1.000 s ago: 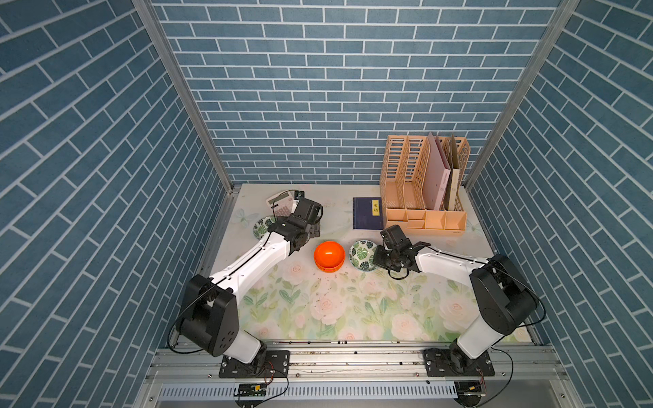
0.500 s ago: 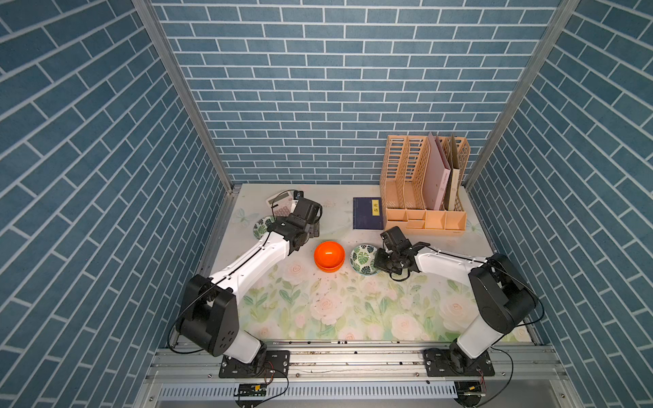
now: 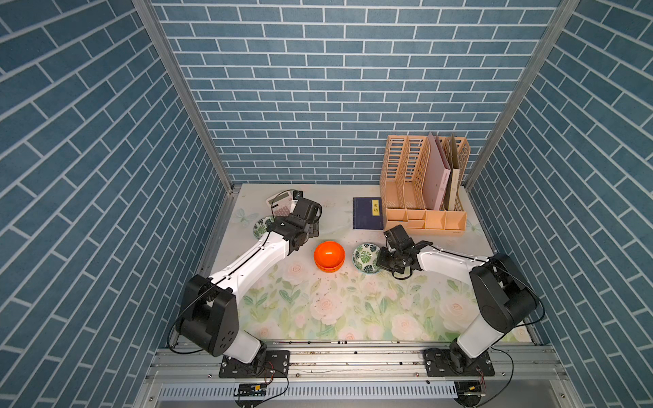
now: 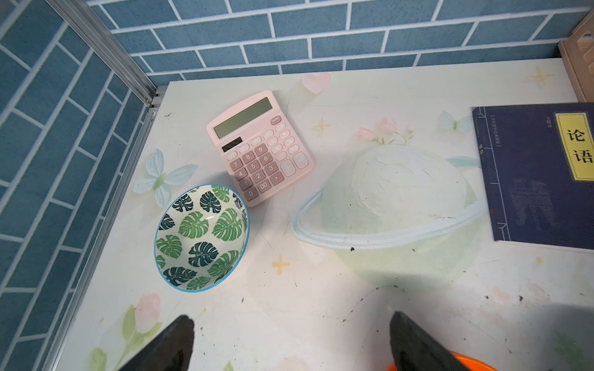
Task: Stack the bowls
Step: Place the bowl at the center of the board.
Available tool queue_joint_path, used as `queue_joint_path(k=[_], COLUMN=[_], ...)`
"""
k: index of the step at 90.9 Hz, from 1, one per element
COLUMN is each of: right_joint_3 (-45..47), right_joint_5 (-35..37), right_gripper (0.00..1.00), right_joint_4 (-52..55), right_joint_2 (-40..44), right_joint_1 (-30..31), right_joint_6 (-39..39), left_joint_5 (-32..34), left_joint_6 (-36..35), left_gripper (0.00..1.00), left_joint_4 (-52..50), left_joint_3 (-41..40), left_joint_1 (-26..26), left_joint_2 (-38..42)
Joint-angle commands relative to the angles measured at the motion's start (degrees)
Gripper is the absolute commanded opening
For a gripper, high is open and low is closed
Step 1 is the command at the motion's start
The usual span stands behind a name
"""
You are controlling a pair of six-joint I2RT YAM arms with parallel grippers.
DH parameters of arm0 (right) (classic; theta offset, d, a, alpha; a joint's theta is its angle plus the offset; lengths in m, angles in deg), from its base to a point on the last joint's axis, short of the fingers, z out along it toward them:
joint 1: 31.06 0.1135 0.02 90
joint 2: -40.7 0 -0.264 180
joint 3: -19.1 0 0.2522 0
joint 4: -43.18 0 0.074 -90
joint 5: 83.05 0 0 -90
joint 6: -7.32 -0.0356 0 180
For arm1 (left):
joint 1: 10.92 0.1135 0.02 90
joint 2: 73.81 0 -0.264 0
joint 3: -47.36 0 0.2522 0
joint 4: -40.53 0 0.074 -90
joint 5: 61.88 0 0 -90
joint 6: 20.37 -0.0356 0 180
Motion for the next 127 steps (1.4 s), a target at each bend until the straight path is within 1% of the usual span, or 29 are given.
queue_joint_path(k=[1, 12, 22, 29, 49, 59, 69, 82, 85, 90, 98, 108, 116, 122, 127], right_joint_3=[0.16, 0.38, 0.59, 0.76, 0.61, 0.70, 0.65, -0.82, -1.37, -2.23, -4.00, -6.64, -8.22, -9.03, -9.08], right_joint_5=[-0.91, -1.61, -1.53, -1.51, -0.82, 0.09, 1.24, 2.00, 3.40, 4.67, 7.32, 10.04, 10.25, 9.44, 8.66], right_gripper=[0.06, 0.07, 0.11, 0.19, 0.31, 0.41, 0.48, 0.54, 0.55, 0.56, 0.57, 0.58, 0.59, 0.59, 0.59], right_joint_4=[0.13, 0.16, 0.54, 0.45, 0.73, 0.71, 0.66, 2.08, 2.79, 3.90, 5.79, 7.27, 6.20, 4.46, 2.42], right_joint_2=[0.58, 0.31, 0.50, 0.49, 0.96, 2.70, 5.67, 9.99, 10.78, 12.42, 13.75, 13.49, 12.87, 11.99, 11.41], right_joint_1=[-0.22, -0.23, -0.25, -0.23, -0.31, -0.23, -0.29, -0.28, -0.23, -0.22, -0.23, -0.29, -0.23, -0.25, -0.23], right_joint_6=[2.83, 3.06, 3.18, 3.14, 3.04, 2.97, 2.86, 3.09, 3.27, 3.73, 5.93, 9.47, 11.93, 13.10, 13.69], left_joint_5=[0.80, 0.72, 0.79, 0.76, 0.96, 0.99, 0.55, 0.07, -0.04, -1.24, -6.11, -9.47, -11.41, -12.68, -15.94], left_joint_6=[-0.25, -0.24, -0.19, -0.18, -0.17, -0.17, -0.04, 0.01, 0.13, 1.03, 2.60, 3.00, 3.34, 5.34, 6.96], left_gripper=[0.98, 0.97, 0.98, 0.98, 0.97, 0.98, 0.97, 0.98, 0.98, 0.98, 0.99, 1.00, 1.00, 1.00, 1.00], left_joint_4=[-0.31, -0.26, -0.25, -0.16, -0.17, -0.18, 0.02, 0.18, 0.10, 0.09, -0.24, 1.28, 1.67, 1.76, 3.13], left_joint_3=[-0.55, -0.46, -0.54, -0.64, -0.80, -0.92, -1.07, -1.08, -1.12, -1.44, -2.52, -4.82, -5.58, -6.66, -9.08], left_joint_1=[0.30, 0.29, 0.27, 0.24, 0.26, 0.42, 0.66, 1.63, 2.23, 4.46, 10.25, 17.61, 23.50, 27.72, 30.80], left_joint_2=[1.15, 0.96, 0.96, 0.98, 1.29, 1.31, 1.31, 1.06, 1.05, 1.01, 1.15, 2.34, 2.05, 1.43, 1.33])
